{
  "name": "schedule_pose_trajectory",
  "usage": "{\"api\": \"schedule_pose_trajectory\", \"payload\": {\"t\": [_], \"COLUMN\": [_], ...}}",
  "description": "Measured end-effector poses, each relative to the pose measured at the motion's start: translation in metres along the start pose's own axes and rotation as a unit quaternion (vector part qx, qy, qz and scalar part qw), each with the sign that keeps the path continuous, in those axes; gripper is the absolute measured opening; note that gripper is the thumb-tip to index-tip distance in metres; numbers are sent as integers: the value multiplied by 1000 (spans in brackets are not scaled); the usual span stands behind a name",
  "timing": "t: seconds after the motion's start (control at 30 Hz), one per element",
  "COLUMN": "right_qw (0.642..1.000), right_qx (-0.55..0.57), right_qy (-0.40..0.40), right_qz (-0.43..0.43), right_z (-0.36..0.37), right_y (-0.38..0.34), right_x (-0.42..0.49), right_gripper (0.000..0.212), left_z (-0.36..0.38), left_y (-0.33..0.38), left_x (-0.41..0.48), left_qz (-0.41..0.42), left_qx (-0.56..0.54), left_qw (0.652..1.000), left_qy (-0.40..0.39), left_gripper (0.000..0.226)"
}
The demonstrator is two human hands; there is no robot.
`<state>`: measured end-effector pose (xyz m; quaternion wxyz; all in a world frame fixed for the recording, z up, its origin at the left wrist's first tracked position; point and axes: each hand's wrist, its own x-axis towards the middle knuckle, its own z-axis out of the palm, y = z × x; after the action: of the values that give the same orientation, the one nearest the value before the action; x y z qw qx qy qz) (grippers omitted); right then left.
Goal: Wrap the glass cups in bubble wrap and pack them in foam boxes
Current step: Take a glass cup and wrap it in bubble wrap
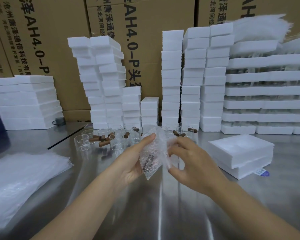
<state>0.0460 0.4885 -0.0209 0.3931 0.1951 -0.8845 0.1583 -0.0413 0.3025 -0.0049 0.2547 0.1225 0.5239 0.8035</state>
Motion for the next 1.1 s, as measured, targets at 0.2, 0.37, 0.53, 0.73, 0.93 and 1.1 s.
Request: {"api": "schedule_pose_trajectory", "payload": {"t": [0.2,0.37,0.53,0.73,0.93,1.1], "right_qw": [865,767,781,895,970,896], "right_qx": [402,536,519,367,212,367], "right_qy": [14,-36,44,87,-15,-55], "right_qz": [301,350,344,240,116,244], "right_z": [3,5,9,15,18,16], "right_y": [-8,-8,-9,-6,-2,-7], "right_x": [6,7,8,6,-2,3], "right_gripper": [86,77,32,46,35,56], "left_z": [-2,-2,4,11,8,6], "left_y": [5,4,2,1,1,2], "left_x": [-3,-2,-4,-5,-6,-6], "left_qz": [56,64,51,28,17,55], "left_qx": [68,86,88,7,18,65], "left_qw": [995,994,995,1000,1000,996], "left_qy": [42,-1,0,1,12,25], "left_gripper": [51,55,57,57,52,58]}}
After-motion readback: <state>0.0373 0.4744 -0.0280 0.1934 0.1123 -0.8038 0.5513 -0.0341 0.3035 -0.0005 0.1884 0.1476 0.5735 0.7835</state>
